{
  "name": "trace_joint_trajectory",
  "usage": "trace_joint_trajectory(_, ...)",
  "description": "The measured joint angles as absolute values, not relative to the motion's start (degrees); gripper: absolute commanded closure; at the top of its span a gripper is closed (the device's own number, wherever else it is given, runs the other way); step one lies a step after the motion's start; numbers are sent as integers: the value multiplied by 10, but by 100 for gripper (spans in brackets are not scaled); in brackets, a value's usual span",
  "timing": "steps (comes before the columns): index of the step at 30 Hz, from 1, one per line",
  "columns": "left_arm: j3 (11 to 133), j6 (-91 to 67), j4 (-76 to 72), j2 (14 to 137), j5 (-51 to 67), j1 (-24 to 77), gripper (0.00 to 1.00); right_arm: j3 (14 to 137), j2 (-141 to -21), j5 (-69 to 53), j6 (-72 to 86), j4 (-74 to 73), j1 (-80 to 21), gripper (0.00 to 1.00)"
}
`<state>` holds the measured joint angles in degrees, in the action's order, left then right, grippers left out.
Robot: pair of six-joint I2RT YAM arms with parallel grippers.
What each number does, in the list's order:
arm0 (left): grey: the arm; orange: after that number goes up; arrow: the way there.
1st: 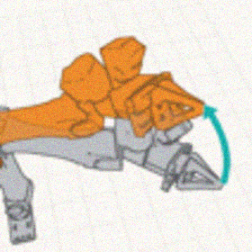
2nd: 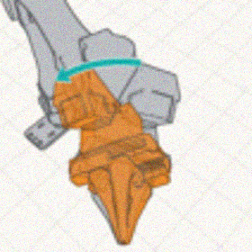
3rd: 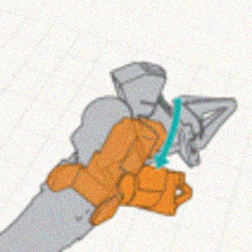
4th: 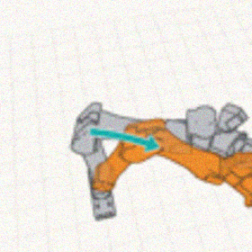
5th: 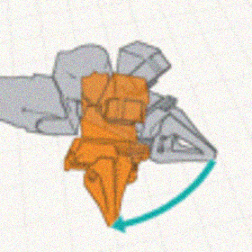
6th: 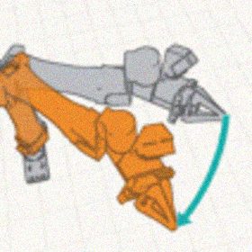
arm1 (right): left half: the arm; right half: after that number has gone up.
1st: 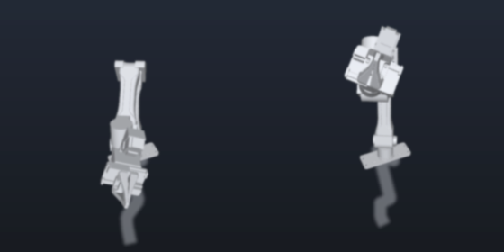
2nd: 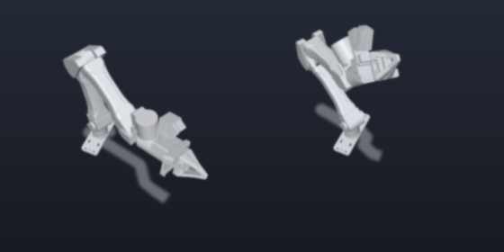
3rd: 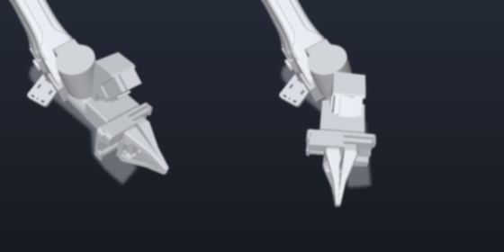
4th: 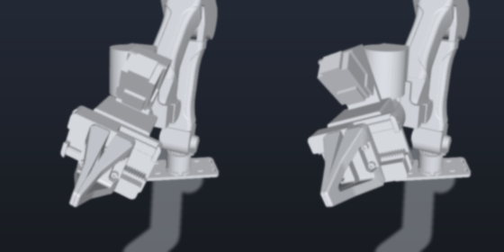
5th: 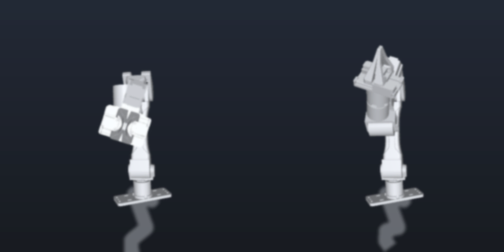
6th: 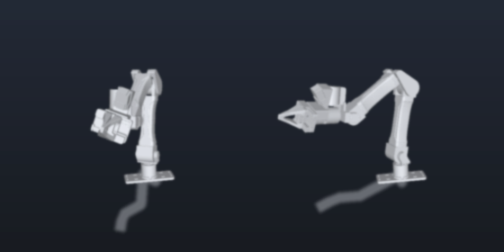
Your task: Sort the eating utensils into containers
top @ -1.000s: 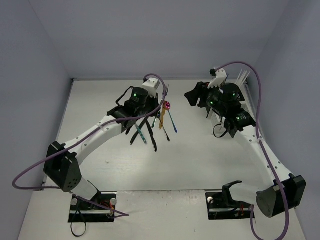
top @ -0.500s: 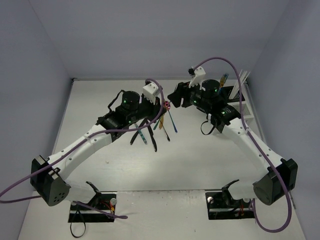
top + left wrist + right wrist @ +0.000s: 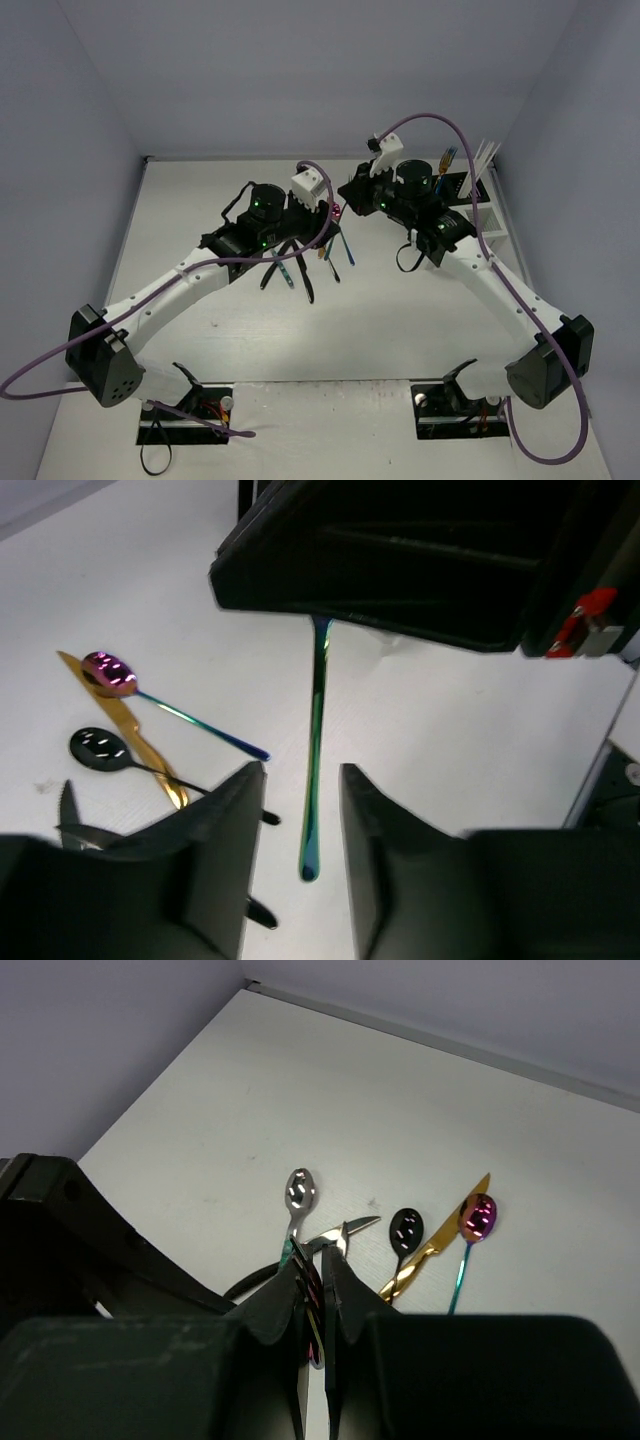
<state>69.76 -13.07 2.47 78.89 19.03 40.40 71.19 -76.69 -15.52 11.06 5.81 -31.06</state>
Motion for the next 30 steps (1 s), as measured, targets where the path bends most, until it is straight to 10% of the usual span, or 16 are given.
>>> trace_joint_trajectory(4,698,-137,44,792,149,403,23,712,-767,-121,87,56,-300,100)
trace_joint_trajectory(30,615,-177,283,605,-14,105,7,894,-992,80,-34,71,-31,100)
